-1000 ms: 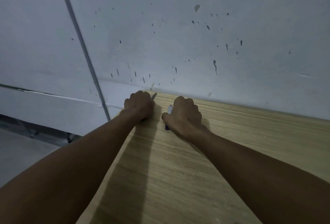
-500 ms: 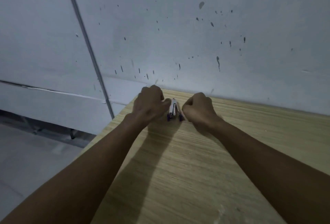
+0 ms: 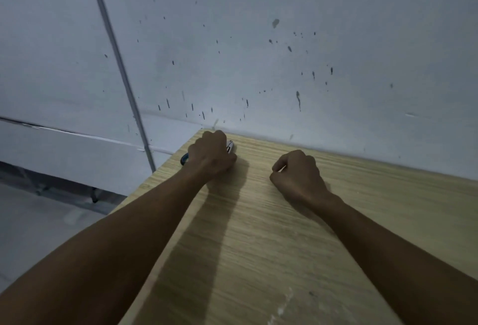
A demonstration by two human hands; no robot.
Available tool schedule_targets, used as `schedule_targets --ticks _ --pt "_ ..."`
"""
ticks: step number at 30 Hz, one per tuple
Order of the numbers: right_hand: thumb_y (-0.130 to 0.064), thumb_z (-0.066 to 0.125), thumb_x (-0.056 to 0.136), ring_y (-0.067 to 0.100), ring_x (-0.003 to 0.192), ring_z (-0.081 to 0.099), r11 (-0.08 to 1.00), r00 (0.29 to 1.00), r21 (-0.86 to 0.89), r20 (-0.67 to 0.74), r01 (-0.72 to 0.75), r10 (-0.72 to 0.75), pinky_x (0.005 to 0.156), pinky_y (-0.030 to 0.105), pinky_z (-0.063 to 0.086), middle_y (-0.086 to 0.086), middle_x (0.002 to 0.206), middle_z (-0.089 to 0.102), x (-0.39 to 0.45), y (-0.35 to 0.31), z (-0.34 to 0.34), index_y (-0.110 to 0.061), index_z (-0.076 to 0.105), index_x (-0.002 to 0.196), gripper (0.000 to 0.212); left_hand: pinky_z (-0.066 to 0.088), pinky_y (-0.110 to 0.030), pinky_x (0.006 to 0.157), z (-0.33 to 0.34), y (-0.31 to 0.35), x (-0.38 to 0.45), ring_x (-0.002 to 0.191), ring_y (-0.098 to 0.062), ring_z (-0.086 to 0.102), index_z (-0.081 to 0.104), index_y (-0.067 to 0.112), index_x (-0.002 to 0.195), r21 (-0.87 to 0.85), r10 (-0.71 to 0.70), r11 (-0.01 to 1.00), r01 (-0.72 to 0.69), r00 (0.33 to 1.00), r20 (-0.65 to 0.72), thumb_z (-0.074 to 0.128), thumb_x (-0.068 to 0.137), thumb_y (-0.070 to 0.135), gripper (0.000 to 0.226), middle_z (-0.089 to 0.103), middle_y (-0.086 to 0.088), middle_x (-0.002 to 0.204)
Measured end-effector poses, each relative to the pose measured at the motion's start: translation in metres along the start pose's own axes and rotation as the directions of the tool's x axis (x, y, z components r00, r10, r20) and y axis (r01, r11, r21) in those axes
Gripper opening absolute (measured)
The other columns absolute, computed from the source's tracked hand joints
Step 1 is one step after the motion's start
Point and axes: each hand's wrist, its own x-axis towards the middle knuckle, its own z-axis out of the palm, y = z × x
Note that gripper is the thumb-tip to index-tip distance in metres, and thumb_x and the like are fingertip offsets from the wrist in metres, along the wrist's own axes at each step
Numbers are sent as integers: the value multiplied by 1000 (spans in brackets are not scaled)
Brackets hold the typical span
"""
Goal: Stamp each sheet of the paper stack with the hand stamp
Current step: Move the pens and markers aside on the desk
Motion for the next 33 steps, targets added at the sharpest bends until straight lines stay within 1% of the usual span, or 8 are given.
schedule_targets --ticks 3,5,11,14,18,21,27,33 --pt "-19 65 71 18 82 60 1000 1000 -24 13 17 -17 66 28 44 -5 89 61 -4 1 -1 -24 67 87 17 28 -28 52 2 1 1 56 -13 34 39 18 81 34 -7 999 7 1000 0 66 77 40 35 31 3 70" --pt "-19 65 72 18 83 59 999 999 -31 23 30 -29 66 28 43 -4 91 61 -6 2 -2 -23 66 90 18 32 -30 56 2 1 1 59 -15 38 40 18 83 52 -14 999 13 1000 9 65 77 40 34 35 1 74" --pt "-22 65 73 17 81 60 998 998 -42 37 43 -41 62 27 41 -2 94 61 -16 9 -8 -24 65 94 21 36 -34 65 -5 11 -9 83 -23 51 52 15 88 60 20 998 -18 999 -31 60 82 47 33 55 -6 94" --pt "-23 65 73 18 85 60 999 999 -40 36 28 -27 66 28 42 -1 99 62 -24 11 -15 -25 64 96 23 41 -37 71 -8 22 -22 100 -28 52 60 10 96 16 58 998 -57 994 -91 59 84 47 38 56 -9 105" --pt "-25 63 73 21 92 59 996 1000 -92 6 17 -17 70 29 39 -1 104 62 -45 15 -33 -27 63 98 25 47 -41 85 -15 44 -53 110 -27 53 62 10 115 -96 135 984 -147 984 -118 57 88 43 42 57 -9 116" --pt "-26 61 75 21 99 56 989 999 -145 -20 27 -30 72 30 35 -2 103 62 -72 20 -54 -28 61 100 25 47 -38 86 -20 66 -90 104 -23 57 64 13 115 -208 211 949 -236 968 -139 58 89 37 36 60 -7 113" --pt "-27 61 79 20 98 57 977 992 -213 -122 12 -39 70 29 33 -5 98 64 -143 40 -103 -26 64 104 25 52 -39 73 -29 123 -171 82 -21 61 70 16 91 -369 274 874 -318 947 -168 61 85 28 16 65 0 93" --pt "-28 63 80 18 94 61 964 980 -253 -195 -75 25 67 28 36 -6 96 66 -208 84 -152 -27 68 102 22 55 -39 70 -29 179 -236 77 -14 63 71 18 83 -449 371 814 -368 925 -84 58 84 23 14 70 5 82"
